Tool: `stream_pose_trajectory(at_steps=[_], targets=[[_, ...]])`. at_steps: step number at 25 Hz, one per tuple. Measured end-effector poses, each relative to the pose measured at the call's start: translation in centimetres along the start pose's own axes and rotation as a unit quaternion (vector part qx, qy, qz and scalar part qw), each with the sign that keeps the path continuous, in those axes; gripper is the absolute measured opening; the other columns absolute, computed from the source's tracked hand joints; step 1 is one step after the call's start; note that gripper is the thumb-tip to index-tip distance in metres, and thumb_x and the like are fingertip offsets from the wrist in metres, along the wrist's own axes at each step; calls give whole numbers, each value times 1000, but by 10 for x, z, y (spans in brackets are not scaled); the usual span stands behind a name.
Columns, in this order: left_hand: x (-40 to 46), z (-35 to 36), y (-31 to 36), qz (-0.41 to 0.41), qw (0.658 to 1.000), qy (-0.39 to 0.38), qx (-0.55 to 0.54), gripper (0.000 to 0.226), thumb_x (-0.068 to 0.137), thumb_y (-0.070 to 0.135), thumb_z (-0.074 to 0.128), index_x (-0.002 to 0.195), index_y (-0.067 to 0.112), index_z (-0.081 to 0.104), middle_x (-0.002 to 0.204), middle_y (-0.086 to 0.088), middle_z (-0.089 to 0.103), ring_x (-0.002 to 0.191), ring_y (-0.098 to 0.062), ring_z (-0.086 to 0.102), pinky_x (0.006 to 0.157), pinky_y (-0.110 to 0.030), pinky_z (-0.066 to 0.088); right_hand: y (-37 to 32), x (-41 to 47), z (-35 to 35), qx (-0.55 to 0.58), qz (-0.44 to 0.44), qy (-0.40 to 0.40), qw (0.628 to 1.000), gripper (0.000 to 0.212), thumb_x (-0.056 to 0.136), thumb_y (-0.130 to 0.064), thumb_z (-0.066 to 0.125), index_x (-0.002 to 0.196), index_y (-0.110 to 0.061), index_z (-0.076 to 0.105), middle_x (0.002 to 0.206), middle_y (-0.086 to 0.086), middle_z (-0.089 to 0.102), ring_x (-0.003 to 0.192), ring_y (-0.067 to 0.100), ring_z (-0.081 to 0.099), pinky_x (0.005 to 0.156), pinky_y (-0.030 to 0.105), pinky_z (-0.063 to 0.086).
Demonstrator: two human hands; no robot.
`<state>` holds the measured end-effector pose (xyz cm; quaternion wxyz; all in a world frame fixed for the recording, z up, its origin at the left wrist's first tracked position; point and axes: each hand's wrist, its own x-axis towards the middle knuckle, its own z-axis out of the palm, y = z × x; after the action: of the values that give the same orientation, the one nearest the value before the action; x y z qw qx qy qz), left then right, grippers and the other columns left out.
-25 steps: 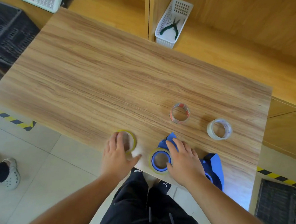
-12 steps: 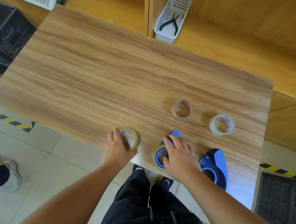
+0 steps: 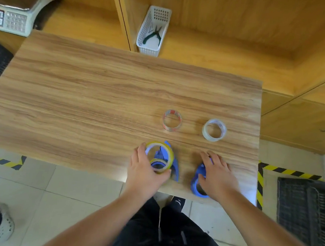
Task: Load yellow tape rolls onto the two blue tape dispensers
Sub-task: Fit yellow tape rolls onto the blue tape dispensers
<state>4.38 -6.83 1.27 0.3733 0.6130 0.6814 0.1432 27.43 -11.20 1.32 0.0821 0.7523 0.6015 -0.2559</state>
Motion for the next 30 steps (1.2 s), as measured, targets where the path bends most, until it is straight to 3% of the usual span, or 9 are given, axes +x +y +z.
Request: stream_pose_trajectory(at_steps=[6, 10, 17, 30], targets=[[-43, 68, 44, 54, 995, -81, 34, 117, 61, 57, 83, 154, 17, 24, 149, 3, 35, 139, -19, 32, 110, -32, 34, 72, -27, 5, 19, 7, -48, 999, 90, 88, -54, 57, 160, -32, 9, 167, -7, 21, 154, 19, 17, 121, 38, 27], [-60, 99, 51, 57, 991, -101, 67, 115, 62, 51, 85, 153, 15, 25, 147, 0, 36, 139, -21, 34, 111, -32, 34, 92, -39, 12, -20, -17, -95, 995, 93, 88, -44, 62, 161, -33, 5, 167, -6, 22, 155, 22, 17, 121, 39, 25], [-67, 122, 53, 43, 988, -110, 104, 113, 62, 53, 83, 152, 18, 23, 143, 3, 37, 135, -21, 37, 110, -34, 39, 108, -37, 18, -32, -59, -75, 995, 80, 96, -44, 58, 159, -37, 10, 163, -14, 32, 151, 22, 26, 113, 40, 33], [-62, 150, 53, 39, 974, -141, 172, 113, 66, 49, 85, 152, 14, 21, 147, -3, 35, 135, -26, 40, 108, -37, 44, 111, -31, 26, -31, -66, -70, 995, 81, 97, -43, 59, 159, -37, 8, 163, -12, 32, 153, 23, 22, 115, 42, 32]])
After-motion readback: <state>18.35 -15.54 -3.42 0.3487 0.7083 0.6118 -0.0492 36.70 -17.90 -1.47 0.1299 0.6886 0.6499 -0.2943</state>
